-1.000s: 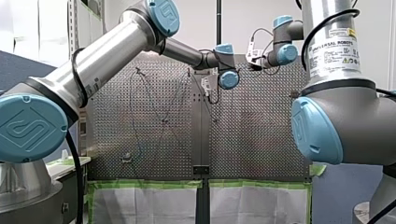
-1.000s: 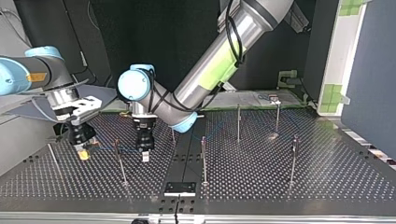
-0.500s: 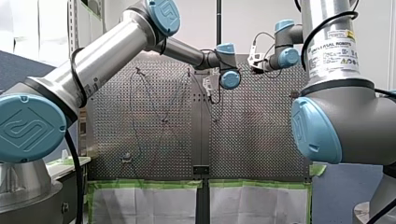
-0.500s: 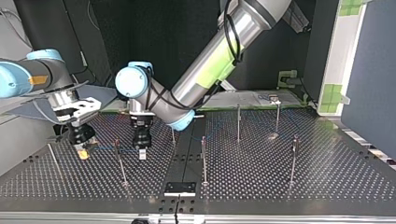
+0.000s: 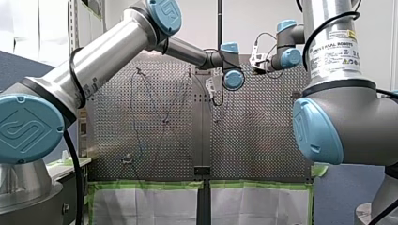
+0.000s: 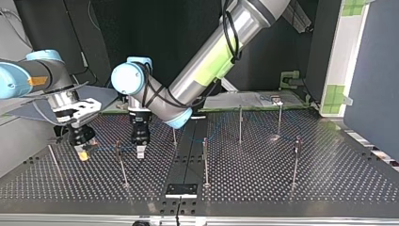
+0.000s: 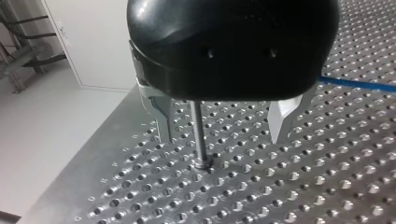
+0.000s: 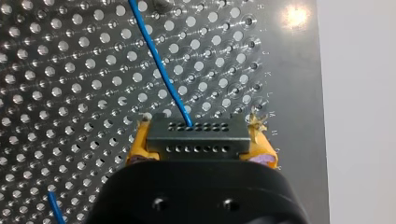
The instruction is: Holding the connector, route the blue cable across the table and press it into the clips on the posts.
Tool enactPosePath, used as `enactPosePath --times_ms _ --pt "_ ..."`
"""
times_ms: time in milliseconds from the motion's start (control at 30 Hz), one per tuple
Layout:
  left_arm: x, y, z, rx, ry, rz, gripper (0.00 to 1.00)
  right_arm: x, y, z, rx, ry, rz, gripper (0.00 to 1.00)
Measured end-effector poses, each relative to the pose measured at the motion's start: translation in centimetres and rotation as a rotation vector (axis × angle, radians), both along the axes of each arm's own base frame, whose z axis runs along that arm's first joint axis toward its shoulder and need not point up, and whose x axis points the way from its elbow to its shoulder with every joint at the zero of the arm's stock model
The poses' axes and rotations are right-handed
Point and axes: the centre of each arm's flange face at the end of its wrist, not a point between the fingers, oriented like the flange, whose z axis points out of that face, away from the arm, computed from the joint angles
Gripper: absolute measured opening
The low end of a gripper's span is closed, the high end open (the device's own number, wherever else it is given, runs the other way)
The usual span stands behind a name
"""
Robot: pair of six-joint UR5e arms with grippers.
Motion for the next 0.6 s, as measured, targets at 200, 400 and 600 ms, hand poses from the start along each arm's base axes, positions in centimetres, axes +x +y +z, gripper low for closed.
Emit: enactPosePath --times_ms 200,400,600 --pt "-0.9 -0.2 -0.1 -0.013 0.033 -0.013 1.0 -0.1 -0.1 0.0 0.0 0.001 -0.001 0.0" --pt "-2.7 -0.9 0.0 -0.03 0.066 -0.022 1.0 -0.2 -0.1 0.0 0.0 0.003 0.0 0.0" --pt "-5.1 -1.5 -0.2 -0.013 0.103 -0.011 1.0 -0.2 -0.1 -0.1 0.001 0.005 -0.001 0.0"
